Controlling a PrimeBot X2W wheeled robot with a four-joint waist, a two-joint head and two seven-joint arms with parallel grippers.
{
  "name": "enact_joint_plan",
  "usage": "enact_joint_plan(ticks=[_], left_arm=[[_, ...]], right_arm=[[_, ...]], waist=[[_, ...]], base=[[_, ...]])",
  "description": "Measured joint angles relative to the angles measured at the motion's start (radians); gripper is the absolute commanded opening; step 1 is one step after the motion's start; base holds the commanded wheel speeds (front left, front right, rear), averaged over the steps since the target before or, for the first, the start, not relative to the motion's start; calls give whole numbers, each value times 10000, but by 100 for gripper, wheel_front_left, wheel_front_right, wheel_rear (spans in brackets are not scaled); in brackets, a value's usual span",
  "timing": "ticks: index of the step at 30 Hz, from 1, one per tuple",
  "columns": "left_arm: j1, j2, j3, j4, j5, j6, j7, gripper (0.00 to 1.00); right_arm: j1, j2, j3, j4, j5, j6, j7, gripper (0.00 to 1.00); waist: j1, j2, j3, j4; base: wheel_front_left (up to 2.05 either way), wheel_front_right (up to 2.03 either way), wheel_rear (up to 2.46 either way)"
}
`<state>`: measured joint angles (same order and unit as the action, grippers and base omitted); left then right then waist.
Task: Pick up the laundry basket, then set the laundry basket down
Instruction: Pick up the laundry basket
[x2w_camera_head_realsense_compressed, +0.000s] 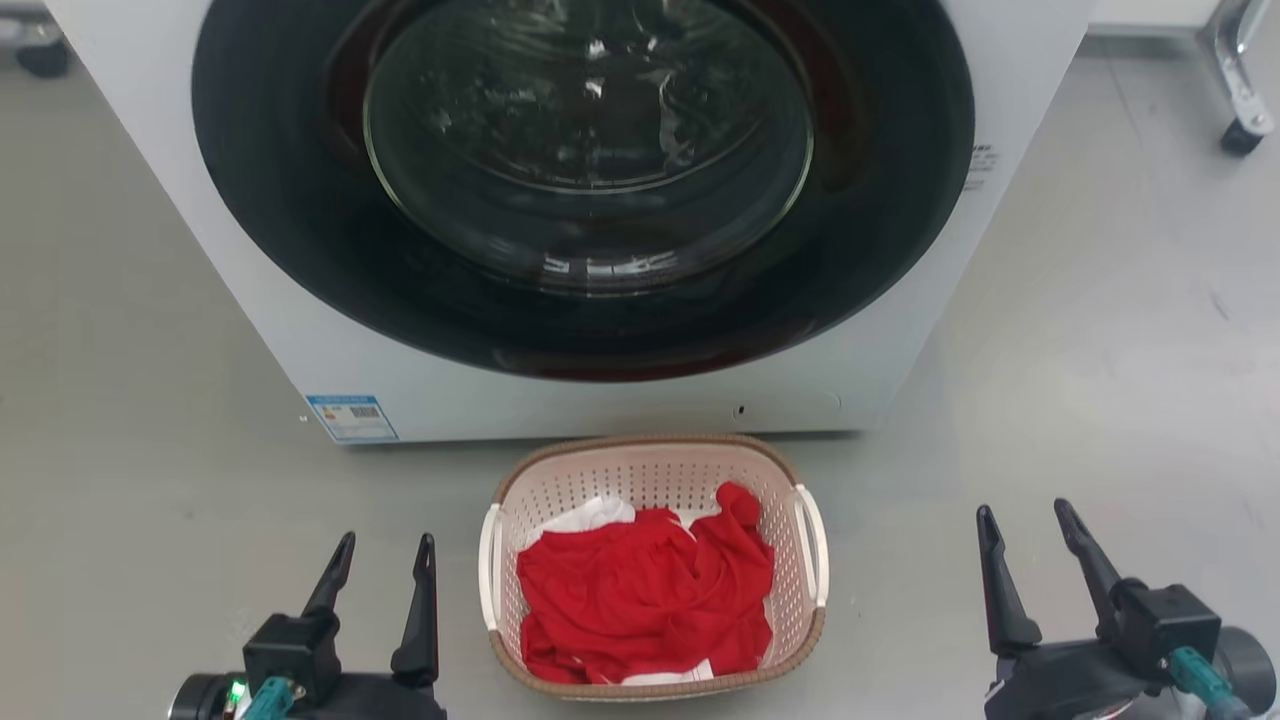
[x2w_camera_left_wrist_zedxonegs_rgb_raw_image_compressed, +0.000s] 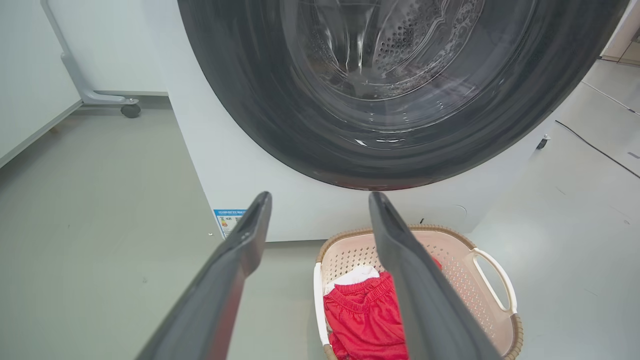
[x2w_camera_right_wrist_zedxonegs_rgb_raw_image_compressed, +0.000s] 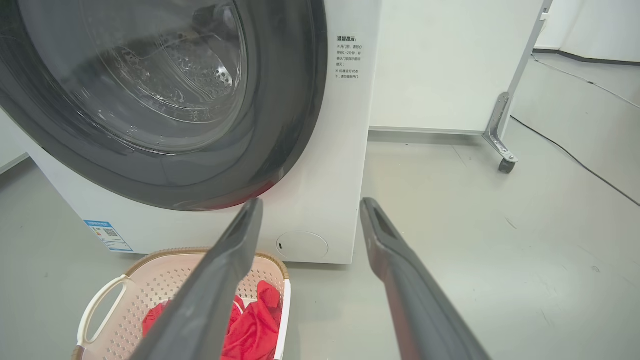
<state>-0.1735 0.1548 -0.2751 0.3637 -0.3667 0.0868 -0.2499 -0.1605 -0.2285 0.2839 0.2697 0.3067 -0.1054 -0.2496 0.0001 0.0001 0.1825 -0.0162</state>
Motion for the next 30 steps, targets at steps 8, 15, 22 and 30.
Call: enact_joint_plan(ticks=[8, 15, 22, 30], left_arm=[[-698, -61, 58, 15, 0, -77, 0, 100], [-1531, -102, 236, 36, 0, -86, -2, 100], [-2346, -56, 326, 276, 2, -176, -29, 100], [-3263, -6, 391, 871, 0, -351, -29, 100]], right_arm=[[-743, 48, -86, -115, -100, -2, 0, 100], [-1455, 136, -184, -257, -247, -13, -42, 100], [-2204, 251, -221, -265, -364, -15, -44, 100], [-3059, 454, -155, 88, -449, -15, -71, 100]], waist=[[1, 0, 1101, -15], [2, 1, 2267, -49], [2, 1, 3307, -62], [2, 1, 4453, -78]], base=[[0, 0, 0], [0, 0, 0], [0, 0, 0], [0, 0, 0]])
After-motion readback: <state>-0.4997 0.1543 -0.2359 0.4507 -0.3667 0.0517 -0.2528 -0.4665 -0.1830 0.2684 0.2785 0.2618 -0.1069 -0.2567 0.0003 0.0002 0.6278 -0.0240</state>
